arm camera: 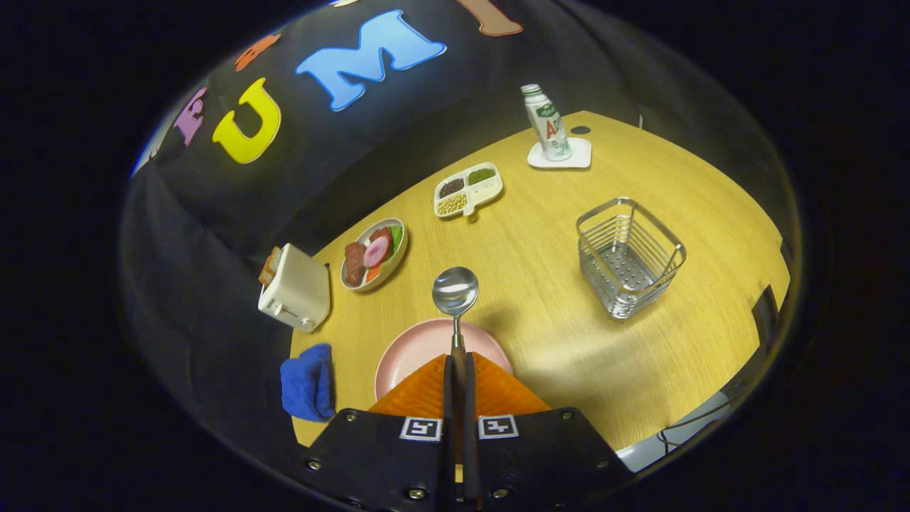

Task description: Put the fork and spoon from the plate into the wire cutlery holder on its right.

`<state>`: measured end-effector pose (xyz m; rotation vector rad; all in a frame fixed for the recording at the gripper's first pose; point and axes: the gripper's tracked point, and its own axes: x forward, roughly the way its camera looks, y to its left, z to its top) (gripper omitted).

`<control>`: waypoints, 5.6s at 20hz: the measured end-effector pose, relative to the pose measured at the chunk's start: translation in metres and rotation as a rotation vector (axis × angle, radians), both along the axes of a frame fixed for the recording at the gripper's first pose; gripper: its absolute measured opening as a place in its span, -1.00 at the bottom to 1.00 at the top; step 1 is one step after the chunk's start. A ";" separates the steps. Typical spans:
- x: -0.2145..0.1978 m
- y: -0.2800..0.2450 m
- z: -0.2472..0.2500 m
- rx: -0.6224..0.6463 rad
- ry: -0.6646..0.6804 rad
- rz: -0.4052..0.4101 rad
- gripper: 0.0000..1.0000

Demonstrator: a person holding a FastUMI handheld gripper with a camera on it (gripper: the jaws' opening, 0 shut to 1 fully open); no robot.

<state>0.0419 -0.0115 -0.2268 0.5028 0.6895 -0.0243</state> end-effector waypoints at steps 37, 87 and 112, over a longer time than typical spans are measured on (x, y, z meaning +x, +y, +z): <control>-0.010 -0.141 0.047 -0.156 -0.026 -0.176 -0.25; -0.014 0.126 -0.060 -0.286 -0.009 0.509 -0.25; -0.032 0.125 -0.135 -0.201 0.283 0.528 -0.91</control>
